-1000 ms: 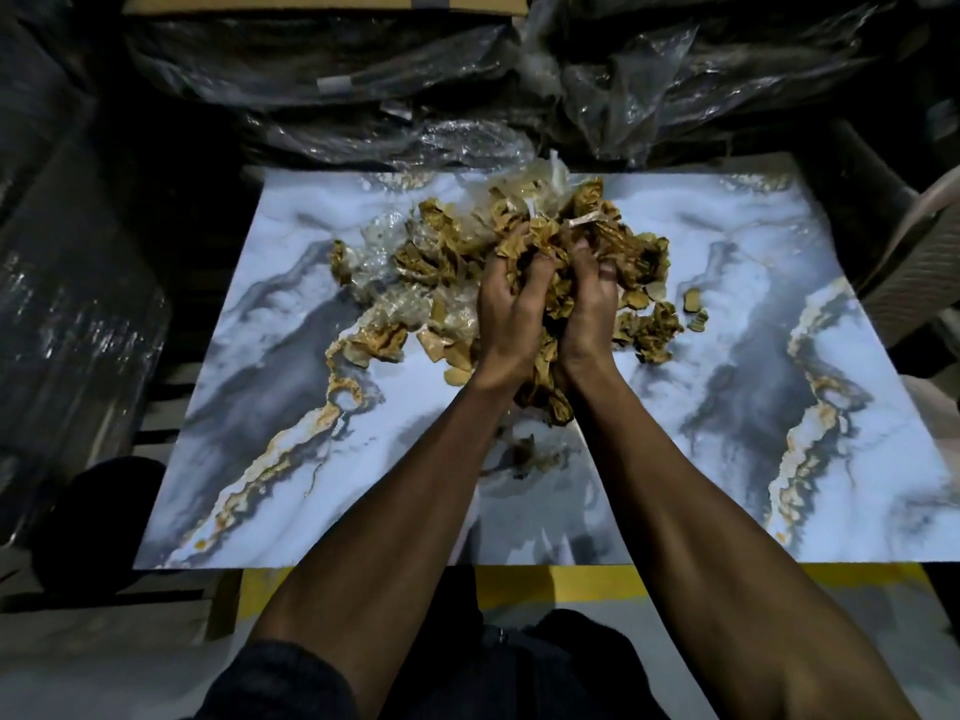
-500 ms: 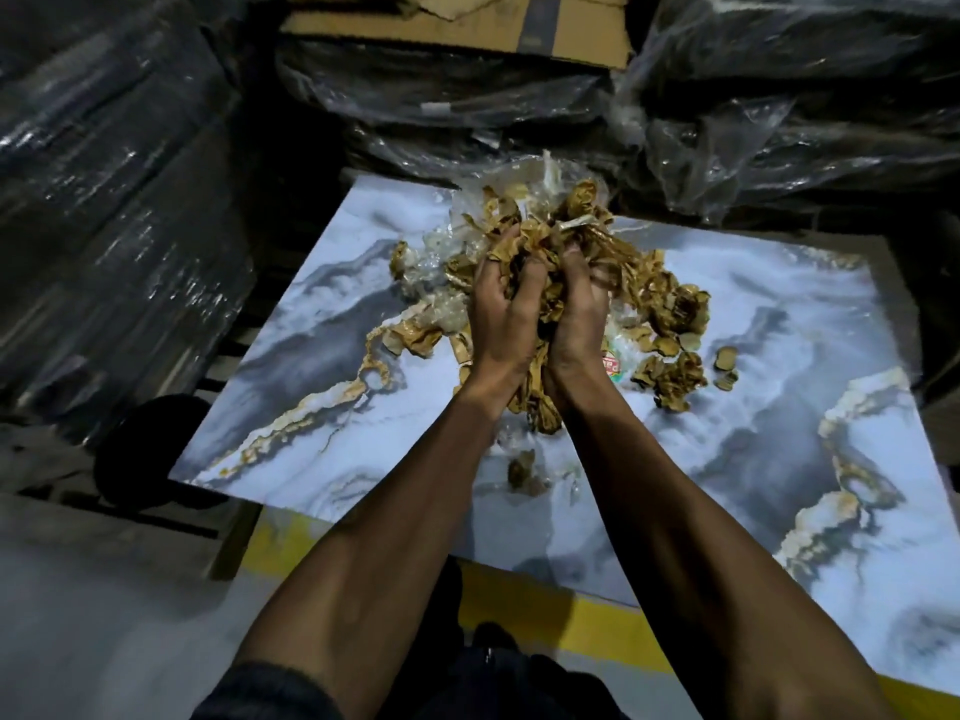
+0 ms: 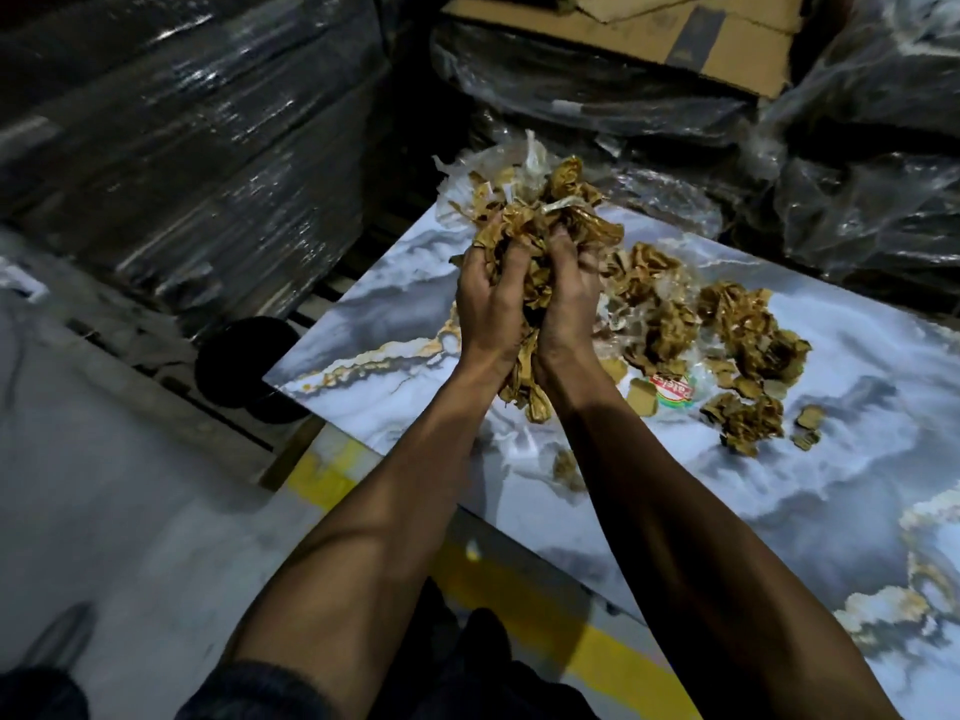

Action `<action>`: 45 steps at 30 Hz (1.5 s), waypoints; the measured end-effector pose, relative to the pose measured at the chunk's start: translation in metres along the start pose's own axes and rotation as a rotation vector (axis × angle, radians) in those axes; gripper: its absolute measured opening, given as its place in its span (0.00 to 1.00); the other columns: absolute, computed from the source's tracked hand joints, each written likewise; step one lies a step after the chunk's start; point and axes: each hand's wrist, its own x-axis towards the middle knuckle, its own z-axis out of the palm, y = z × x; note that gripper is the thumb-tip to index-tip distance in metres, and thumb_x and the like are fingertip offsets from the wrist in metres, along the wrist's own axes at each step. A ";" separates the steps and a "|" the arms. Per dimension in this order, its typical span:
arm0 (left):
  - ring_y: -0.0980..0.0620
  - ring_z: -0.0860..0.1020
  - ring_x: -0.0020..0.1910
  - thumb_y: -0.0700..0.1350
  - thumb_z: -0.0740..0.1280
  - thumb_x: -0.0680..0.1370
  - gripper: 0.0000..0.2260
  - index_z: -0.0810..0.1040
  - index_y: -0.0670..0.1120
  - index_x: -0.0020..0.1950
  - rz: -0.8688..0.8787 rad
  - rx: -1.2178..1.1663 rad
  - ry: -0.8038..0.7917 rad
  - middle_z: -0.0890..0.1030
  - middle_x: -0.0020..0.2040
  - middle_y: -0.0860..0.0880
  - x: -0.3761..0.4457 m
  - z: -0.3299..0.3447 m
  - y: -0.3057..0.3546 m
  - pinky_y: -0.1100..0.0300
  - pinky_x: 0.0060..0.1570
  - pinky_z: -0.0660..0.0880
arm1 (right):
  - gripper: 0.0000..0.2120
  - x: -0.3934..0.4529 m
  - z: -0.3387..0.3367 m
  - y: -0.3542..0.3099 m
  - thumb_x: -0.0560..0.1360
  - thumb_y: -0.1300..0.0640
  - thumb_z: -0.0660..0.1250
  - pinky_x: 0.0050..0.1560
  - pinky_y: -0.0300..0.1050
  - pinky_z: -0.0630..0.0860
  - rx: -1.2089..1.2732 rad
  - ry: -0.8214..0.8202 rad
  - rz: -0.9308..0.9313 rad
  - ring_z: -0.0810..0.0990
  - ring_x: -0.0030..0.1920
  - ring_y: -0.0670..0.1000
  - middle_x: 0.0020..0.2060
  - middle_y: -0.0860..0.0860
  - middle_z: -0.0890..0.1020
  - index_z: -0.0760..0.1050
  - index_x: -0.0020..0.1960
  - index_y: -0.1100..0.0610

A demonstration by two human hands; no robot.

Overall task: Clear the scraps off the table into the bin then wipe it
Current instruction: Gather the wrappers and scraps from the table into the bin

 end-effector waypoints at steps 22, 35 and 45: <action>0.45 0.78 0.59 0.54 0.65 0.72 0.23 0.76 0.40 0.60 0.030 -0.192 -0.031 0.80 0.57 0.42 0.092 -0.148 0.026 0.54 0.59 0.75 | 0.03 -0.023 0.170 0.043 0.80 0.60 0.64 0.55 0.48 0.78 0.044 -0.043 -0.088 0.82 0.49 0.50 0.46 0.52 0.83 0.76 0.52 0.56; 0.49 0.78 0.58 0.48 0.63 0.74 0.18 0.76 0.41 0.61 0.025 -0.188 0.006 0.80 0.57 0.45 0.126 -0.208 0.029 0.58 0.58 0.75 | 0.04 -0.024 0.236 0.072 0.80 0.61 0.63 0.57 0.49 0.78 0.117 -0.104 -0.048 0.81 0.52 0.54 0.51 0.57 0.82 0.75 0.54 0.56; 0.51 0.79 0.56 0.49 0.63 0.74 0.12 0.78 0.47 0.56 -0.002 -0.147 0.292 0.82 0.54 0.49 0.165 -0.271 0.014 0.59 0.56 0.74 | 0.13 -0.006 0.300 0.128 0.80 0.57 0.64 0.58 0.46 0.78 0.051 -0.336 0.120 0.81 0.57 0.54 0.57 0.58 0.81 0.73 0.64 0.60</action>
